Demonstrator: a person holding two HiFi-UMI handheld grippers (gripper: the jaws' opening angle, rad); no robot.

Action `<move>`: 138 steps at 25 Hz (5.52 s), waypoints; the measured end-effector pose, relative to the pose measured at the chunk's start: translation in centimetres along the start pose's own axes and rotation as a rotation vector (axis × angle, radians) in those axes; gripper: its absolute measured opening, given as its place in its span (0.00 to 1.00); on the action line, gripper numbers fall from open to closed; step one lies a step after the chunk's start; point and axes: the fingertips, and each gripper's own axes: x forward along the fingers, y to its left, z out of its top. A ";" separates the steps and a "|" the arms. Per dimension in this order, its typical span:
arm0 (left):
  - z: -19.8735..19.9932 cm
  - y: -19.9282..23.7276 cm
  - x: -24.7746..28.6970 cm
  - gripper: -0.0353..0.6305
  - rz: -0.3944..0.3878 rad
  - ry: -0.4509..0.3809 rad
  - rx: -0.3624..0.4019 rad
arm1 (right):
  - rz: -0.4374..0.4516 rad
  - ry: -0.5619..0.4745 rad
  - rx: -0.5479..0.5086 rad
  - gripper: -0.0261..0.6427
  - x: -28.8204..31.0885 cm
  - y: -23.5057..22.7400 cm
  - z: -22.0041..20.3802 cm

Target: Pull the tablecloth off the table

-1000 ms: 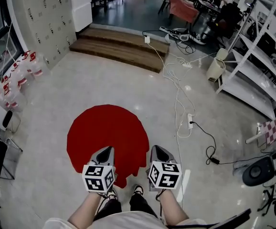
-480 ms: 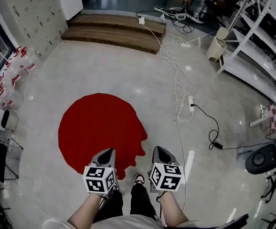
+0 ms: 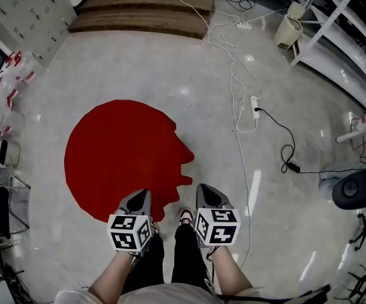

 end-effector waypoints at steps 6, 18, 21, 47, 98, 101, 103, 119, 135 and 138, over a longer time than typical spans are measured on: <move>-0.9 1.0 0.2 0.08 0.038 0.007 0.009 | 0.074 0.016 -0.016 0.08 1.1 0.6 -1.2; -3.3 3.0 0.5 0.08 0.090 0.031 0.007 | 0.189 0.072 -0.113 0.27 3.8 1.0 -3.5; -4.0 3.4 0.5 0.08 0.094 0.046 0.008 | 0.230 0.100 -0.147 0.32 4.7 1.0 -4.2; -3.9 6.5 0.7 0.08 0.206 0.052 -0.057 | 0.671 0.312 -0.758 0.49 12.1 4.8 -10.3; -1.3 9.3 -8.8 0.08 0.120 -0.146 -0.253 | 0.445 0.066 -0.630 0.08 2.2 13.2 4.0; -1.1 9.6 -8.9 0.08 0.105 -0.139 -0.238 | 0.436 0.059 -0.658 0.08 1.9 14.4 5.2; -0.8 9.8 -8.7 0.11 0.078 -0.148 -0.251 | 0.428 0.058 -0.693 0.08 1.8 15.2 5.7; -1.7 5.5 -3.4 0.53 -0.292 0.048 -0.076 | 0.467 0.012 -0.638 0.08 1.9 17.2 9.9; -1.6 9.2 0.4 0.54 -0.235 0.127 0.051 | 0.553 0.015 -0.669 0.08 2.6 20.1 11.3; -0.9 10.1 1.8 0.54 -0.215 0.132 0.049 | 0.566 0.010 -0.656 0.08 2.6 20.1 11.3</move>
